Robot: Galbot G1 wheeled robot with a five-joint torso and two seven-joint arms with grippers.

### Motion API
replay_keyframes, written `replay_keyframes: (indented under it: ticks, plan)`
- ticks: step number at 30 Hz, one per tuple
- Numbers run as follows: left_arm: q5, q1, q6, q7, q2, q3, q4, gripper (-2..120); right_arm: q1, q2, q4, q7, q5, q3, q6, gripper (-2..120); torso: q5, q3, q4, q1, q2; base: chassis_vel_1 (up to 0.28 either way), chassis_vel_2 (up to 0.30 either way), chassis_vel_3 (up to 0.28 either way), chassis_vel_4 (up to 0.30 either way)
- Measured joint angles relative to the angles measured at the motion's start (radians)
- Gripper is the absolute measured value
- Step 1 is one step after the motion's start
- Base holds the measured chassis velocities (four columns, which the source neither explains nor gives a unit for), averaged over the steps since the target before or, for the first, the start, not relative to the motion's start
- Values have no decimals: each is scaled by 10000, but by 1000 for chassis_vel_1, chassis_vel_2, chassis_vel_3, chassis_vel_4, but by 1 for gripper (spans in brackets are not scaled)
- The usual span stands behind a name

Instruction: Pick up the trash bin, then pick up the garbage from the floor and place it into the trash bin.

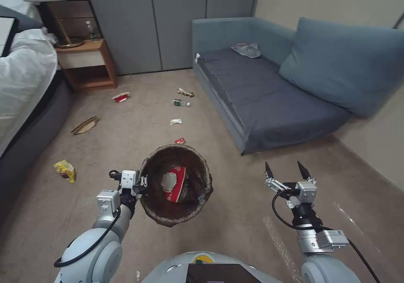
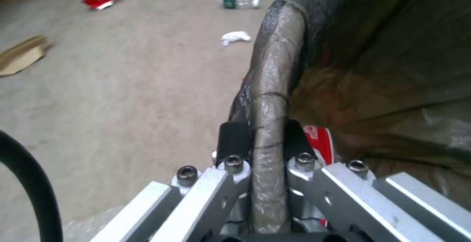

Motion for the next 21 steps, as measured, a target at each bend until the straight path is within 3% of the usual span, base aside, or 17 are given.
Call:
replay_keyframes:
  ticks: [21]
  plan:
    - [-11, -86, -19, 27, 48, 30, 88, 2, 46, -4, -63, 136, 22, -25, -139, 100, 0, 0, 0, 0, 0, 84, 83, 80, 81]
